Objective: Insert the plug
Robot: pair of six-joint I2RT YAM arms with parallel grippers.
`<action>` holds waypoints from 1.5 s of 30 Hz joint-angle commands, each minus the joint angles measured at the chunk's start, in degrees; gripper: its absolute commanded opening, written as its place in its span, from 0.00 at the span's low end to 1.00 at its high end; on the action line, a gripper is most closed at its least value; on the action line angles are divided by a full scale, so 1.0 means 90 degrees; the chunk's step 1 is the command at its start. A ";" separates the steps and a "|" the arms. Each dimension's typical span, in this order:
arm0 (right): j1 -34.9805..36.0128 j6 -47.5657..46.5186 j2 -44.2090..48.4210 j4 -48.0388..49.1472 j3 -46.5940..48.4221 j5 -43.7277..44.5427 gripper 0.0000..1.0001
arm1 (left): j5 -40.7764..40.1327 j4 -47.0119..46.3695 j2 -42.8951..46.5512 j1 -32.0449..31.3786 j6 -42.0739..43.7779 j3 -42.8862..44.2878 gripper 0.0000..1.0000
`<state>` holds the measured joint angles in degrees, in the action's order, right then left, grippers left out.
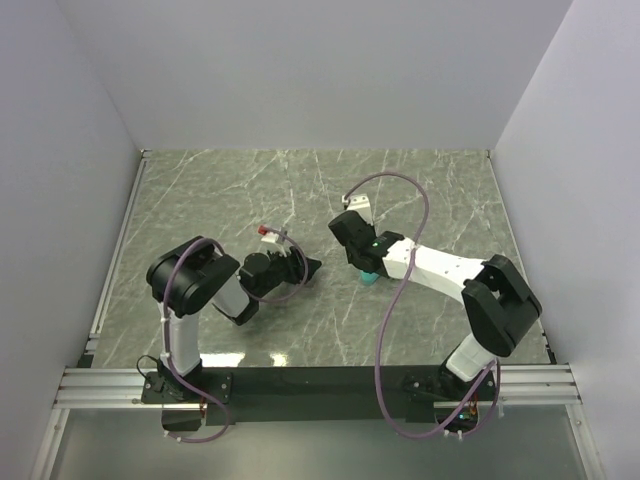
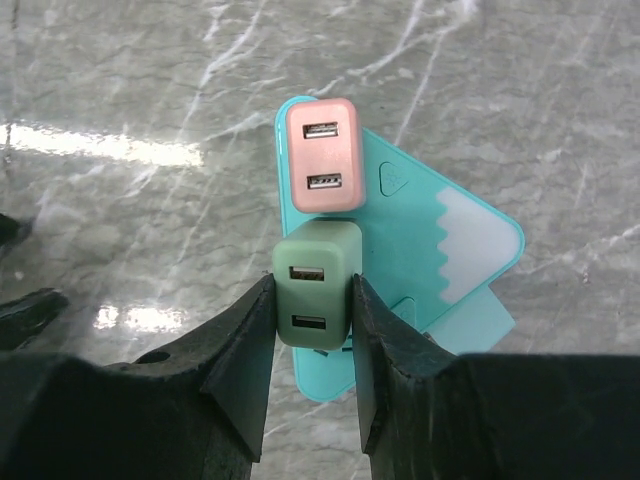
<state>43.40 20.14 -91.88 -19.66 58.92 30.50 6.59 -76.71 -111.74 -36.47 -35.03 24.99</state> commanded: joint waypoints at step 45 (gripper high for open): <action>-0.0496 0.2596 -0.0270 -0.0580 -0.1223 -0.0234 0.00 | 0.0274 -0.0481 0.2621 -0.0167 0.0337 -0.1595 0.59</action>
<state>38.28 39.33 -90.48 -14.02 53.23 35.59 7.79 -75.50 -90.63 -37.71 -33.45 11.27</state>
